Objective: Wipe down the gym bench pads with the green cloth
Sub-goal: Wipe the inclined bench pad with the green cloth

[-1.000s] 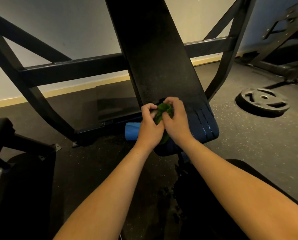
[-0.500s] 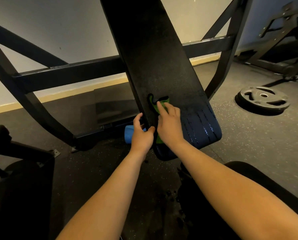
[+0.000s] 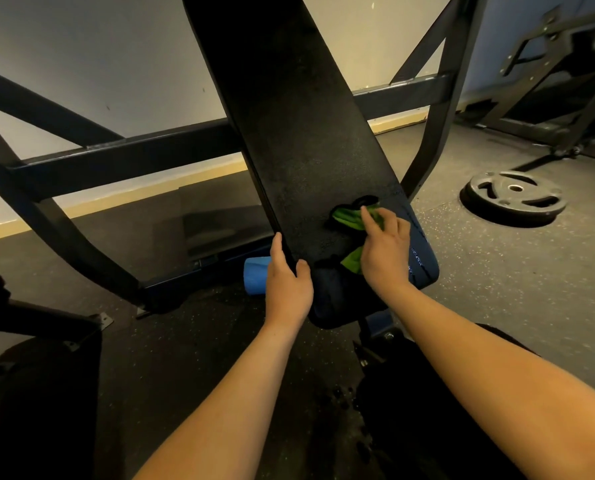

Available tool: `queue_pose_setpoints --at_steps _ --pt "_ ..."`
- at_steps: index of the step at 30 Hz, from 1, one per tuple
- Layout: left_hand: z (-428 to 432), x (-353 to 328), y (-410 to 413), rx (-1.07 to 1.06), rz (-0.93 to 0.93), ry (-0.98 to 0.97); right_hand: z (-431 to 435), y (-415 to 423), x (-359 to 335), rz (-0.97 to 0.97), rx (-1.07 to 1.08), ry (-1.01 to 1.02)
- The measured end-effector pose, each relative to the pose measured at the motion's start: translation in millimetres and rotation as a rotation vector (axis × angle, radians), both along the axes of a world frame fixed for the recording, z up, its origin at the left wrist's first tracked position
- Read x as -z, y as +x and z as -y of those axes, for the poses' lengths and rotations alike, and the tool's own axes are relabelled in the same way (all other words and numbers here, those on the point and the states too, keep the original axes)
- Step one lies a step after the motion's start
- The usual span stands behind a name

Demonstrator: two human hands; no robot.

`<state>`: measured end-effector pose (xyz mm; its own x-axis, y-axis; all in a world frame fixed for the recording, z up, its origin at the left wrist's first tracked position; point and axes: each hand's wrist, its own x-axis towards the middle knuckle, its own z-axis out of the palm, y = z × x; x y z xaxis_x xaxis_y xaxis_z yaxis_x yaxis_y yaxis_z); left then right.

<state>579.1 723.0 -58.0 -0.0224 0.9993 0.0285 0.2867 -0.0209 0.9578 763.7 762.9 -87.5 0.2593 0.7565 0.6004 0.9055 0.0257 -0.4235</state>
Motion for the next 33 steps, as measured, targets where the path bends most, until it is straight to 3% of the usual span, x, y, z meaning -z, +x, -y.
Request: queue_pose_setpoints --at_steps 3,8,11,13,17,20,24,26,30,33 --pt "-2 1 0 -0.018 0.010 0.006 0 -26 -2 -0.030 -0.120 0.040" --pt "-7 4 4 -0.058 0.047 0.020 10 -65 -10 0.222 -0.483 0.016" --pt "-7 2 9 -0.080 -0.001 0.069 6 -55 -7 0.314 -0.451 0.041" --pt "-8 -1 14 -0.053 -0.168 0.138 1 -40 -6 0.300 -0.378 0.040" --pt "-8 -7 29 0.049 -0.353 0.047 -6 0 -5 0.247 -0.205 -0.002" --pt "-7 -6 33 0.063 -0.365 0.029 -12 30 -1 0.139 -0.049 -0.034" --pt "-9 -4 33 0.036 -0.371 0.049 -17 35 -6 -0.143 0.088 -0.049" --pt "-11 -2 32 0.022 -0.452 0.104 -16 16 -14 -0.172 0.010 -0.005" --pt "-24 -6 28 -0.005 -0.637 0.223 -19 -30 -25 0.082 -0.402 0.054" --pt "-35 -15 34 0.008 -0.763 0.225 -30 -27 -28 0.142 -0.388 0.017"
